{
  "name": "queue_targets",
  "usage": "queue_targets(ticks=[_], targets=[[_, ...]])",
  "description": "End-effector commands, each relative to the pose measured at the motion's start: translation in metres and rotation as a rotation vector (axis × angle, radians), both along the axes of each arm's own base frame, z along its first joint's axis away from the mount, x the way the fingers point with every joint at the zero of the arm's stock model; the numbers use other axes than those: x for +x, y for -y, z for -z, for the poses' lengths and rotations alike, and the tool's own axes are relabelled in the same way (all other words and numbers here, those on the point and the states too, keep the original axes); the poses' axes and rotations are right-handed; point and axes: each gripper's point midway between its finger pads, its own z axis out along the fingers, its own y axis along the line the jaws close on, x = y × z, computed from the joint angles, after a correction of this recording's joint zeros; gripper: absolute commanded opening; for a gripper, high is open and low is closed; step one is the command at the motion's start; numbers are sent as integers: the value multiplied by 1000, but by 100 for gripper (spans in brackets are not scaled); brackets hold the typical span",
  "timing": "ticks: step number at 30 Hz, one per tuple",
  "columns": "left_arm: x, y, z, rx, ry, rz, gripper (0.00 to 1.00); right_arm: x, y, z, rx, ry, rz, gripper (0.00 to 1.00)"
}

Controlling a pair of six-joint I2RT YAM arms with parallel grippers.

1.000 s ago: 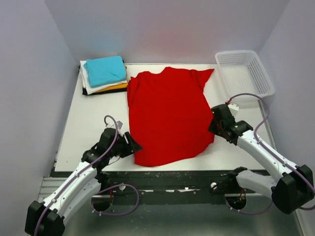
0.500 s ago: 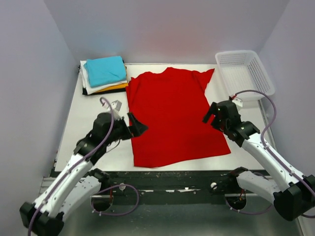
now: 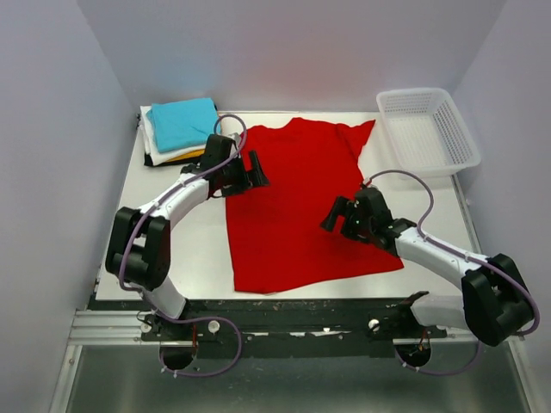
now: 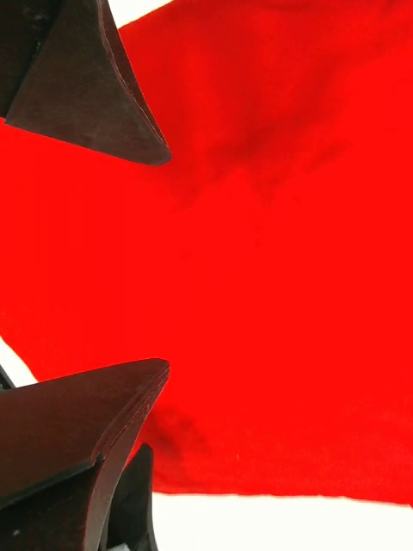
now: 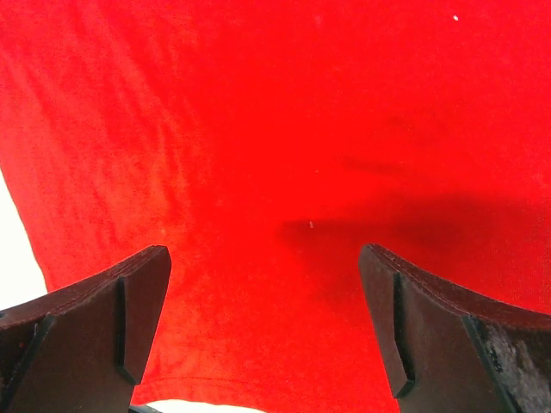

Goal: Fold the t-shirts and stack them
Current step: Flatten out the tshirt

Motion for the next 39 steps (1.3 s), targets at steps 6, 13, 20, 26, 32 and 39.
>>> queue_targets(ticks=[6, 13, 20, 26, 32, 39], targets=[[-47, 10, 89, -16, -232, 71, 98, 5, 24, 32, -88, -54, 173, 100], [-97, 24, 112, 29, -317, 116, 99, 11, 41, 50, -185, -83, 255, 100], [-162, 39, 116, 11, -381, 231, 99, 38, 55, 47, -304, -69, 318, 100], [-229, 96, 107, -147, -429, 342, 99, 57, 56, 48, -331, -61, 312, 100], [-249, 193, 80, -144, -377, 489, 99, 86, 62, 41, -343, -28, 295, 100], [-230, 162, 37, 30, -148, 400, 99, 101, 64, 0, -324, 53, 281, 100]])
